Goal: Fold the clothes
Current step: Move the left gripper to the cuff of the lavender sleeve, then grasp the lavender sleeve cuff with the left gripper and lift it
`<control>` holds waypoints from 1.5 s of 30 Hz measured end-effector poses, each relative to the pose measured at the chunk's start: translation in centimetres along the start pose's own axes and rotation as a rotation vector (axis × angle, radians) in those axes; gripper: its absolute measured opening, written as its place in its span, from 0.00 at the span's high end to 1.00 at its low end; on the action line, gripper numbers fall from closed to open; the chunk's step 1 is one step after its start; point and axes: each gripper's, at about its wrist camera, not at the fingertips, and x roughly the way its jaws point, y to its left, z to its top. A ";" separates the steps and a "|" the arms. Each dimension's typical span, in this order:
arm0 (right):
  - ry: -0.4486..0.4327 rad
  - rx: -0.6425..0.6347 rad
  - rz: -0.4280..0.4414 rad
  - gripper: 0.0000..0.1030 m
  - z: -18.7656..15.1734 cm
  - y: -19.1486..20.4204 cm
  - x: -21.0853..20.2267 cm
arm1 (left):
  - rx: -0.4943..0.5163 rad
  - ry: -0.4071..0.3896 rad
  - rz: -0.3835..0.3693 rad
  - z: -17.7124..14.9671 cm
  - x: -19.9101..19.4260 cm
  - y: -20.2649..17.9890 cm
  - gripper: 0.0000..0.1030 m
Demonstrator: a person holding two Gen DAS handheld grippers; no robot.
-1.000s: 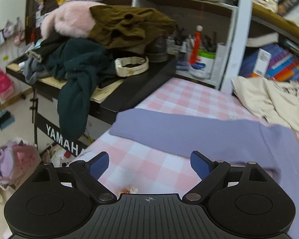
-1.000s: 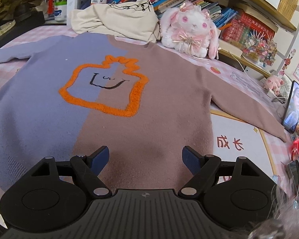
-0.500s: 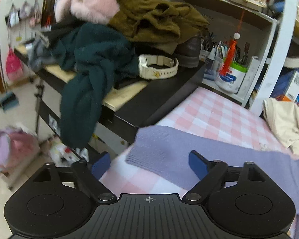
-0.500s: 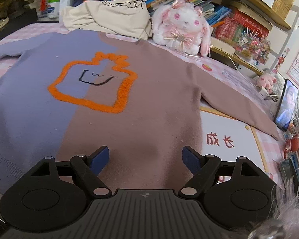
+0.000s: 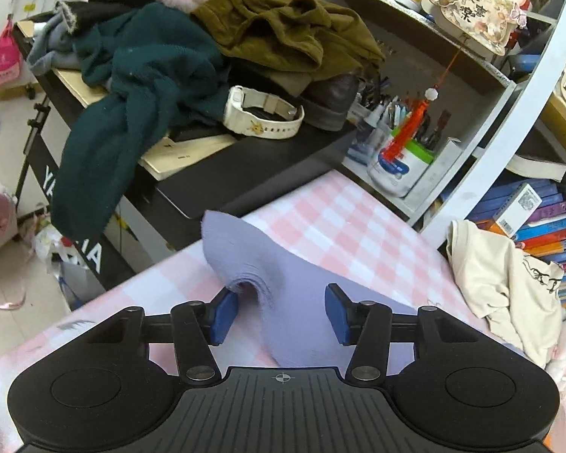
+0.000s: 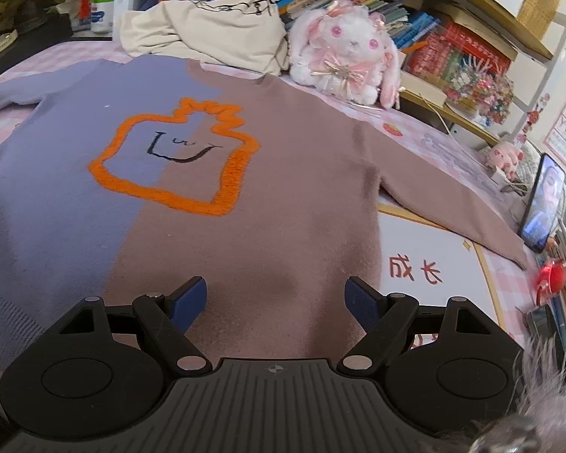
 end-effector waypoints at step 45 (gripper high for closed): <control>-0.037 -0.020 0.123 0.23 -3.3 -7.0 -0.2 | 0.303 0.162 -0.442 -10.8 -2.7 -33.0 0.97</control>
